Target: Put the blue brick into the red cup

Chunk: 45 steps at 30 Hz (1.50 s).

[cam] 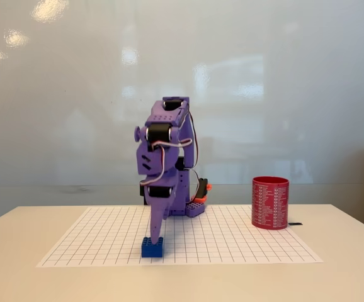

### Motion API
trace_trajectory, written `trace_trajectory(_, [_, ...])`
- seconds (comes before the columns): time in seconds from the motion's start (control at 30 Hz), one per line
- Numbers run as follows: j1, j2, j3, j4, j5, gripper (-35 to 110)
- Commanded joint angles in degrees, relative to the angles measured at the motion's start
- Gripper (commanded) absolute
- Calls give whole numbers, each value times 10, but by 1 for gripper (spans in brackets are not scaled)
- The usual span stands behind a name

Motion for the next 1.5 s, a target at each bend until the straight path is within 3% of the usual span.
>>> trace_trajectory(0.0, [-2,-8,-21,-16,-6,55])
trace_trajectory(0.37, [47,-42,-62,-62,-74,52])
trace_trajectory(0.63, [48,-38,-69,-69,-134,0])
trace_trajectory(1.07, [40,15,-42,-122,-76,-1])
trace_trajectory(1.47, [4,113,-530,85,-53,-1])
